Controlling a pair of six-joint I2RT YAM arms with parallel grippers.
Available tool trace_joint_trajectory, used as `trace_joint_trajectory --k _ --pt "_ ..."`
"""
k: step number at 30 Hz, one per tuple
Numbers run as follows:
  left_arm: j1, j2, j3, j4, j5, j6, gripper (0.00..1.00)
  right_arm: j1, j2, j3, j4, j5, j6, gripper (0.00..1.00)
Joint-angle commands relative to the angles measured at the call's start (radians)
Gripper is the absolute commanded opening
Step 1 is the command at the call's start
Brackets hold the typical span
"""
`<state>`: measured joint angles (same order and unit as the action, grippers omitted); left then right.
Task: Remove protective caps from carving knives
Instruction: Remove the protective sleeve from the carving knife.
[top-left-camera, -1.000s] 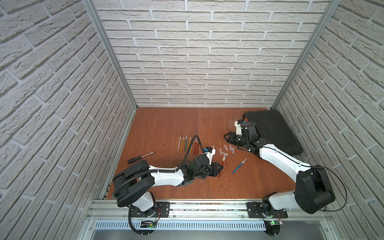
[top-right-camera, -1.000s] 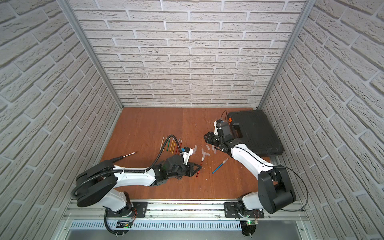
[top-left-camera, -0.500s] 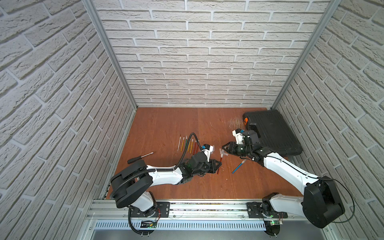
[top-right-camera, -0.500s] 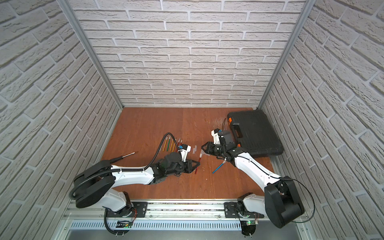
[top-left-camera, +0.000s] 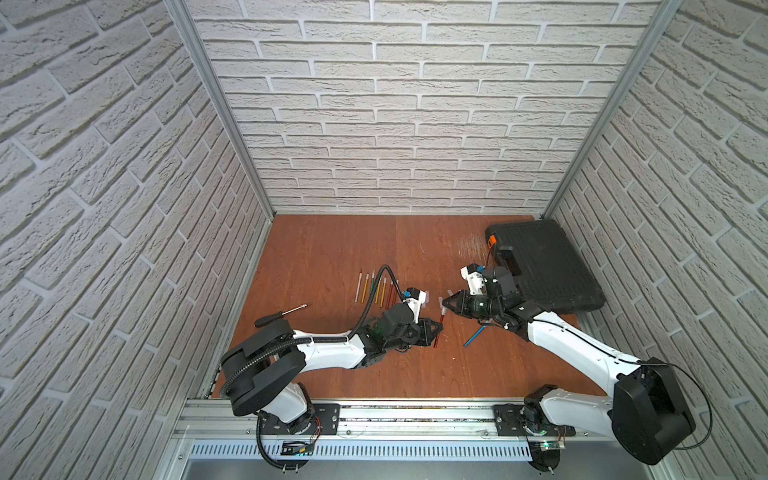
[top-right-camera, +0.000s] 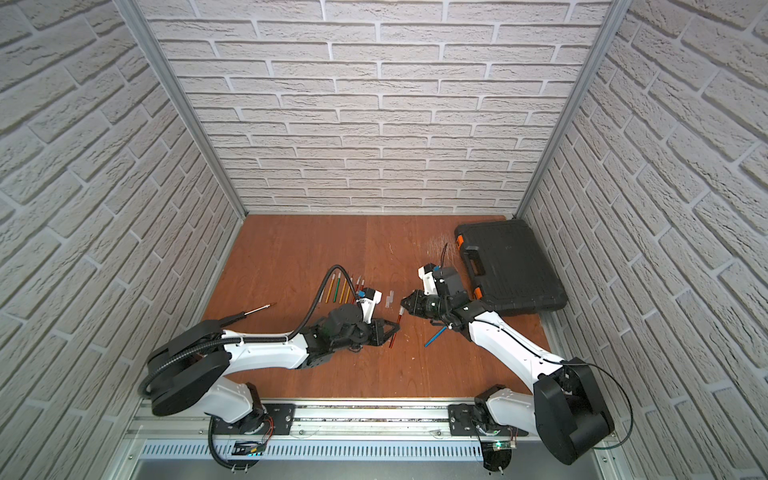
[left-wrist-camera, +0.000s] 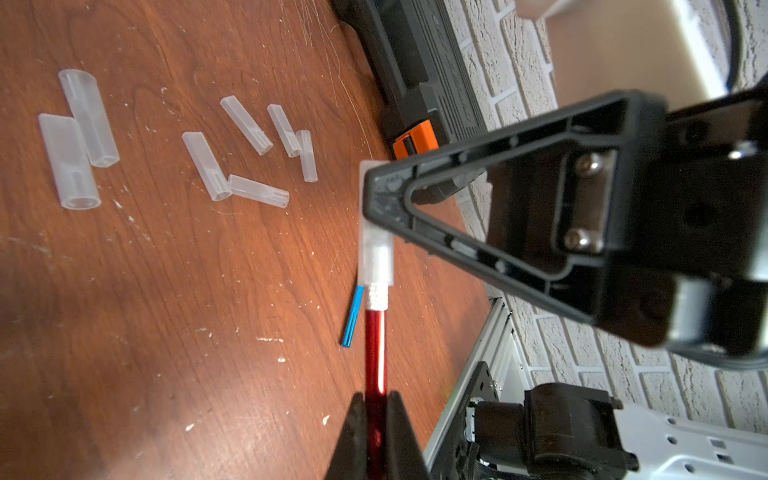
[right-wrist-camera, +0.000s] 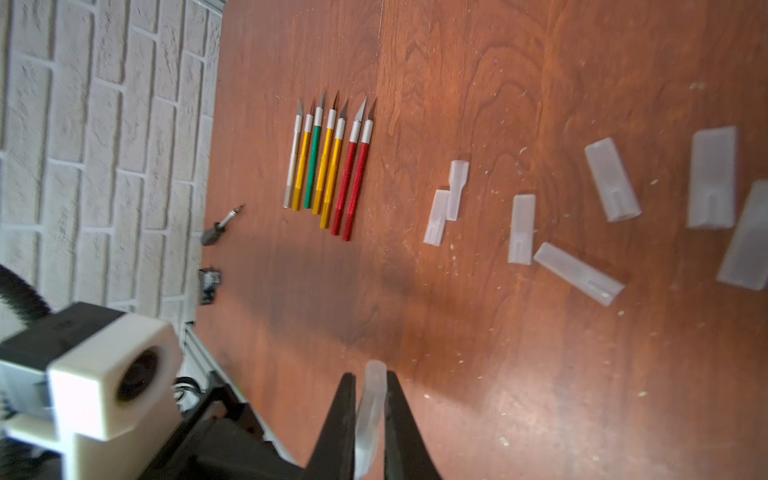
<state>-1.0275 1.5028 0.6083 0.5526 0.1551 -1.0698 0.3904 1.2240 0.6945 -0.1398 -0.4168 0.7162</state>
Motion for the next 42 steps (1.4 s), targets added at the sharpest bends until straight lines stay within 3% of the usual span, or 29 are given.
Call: trace_joint_trajectory --k 1,3,23,42 --pt "0.006 -0.014 -0.002 0.072 0.003 0.01 0.0 0.007 -0.009 -0.002 0.023 0.03 -0.009 0.07" --pt "0.006 -0.013 -0.002 0.072 0.002 0.01 0.0 0.01 -0.008 -0.002 0.023 0.033 -0.008 0.03" --pt "-0.034 0.018 0.014 0.056 0.034 0.033 0.0 0.004 0.012 0.065 0.054 0.198 0.052 0.03" --pt "-0.046 0.033 0.022 0.07 0.06 0.031 0.0 -0.048 0.048 0.113 0.094 0.233 0.057 0.03"
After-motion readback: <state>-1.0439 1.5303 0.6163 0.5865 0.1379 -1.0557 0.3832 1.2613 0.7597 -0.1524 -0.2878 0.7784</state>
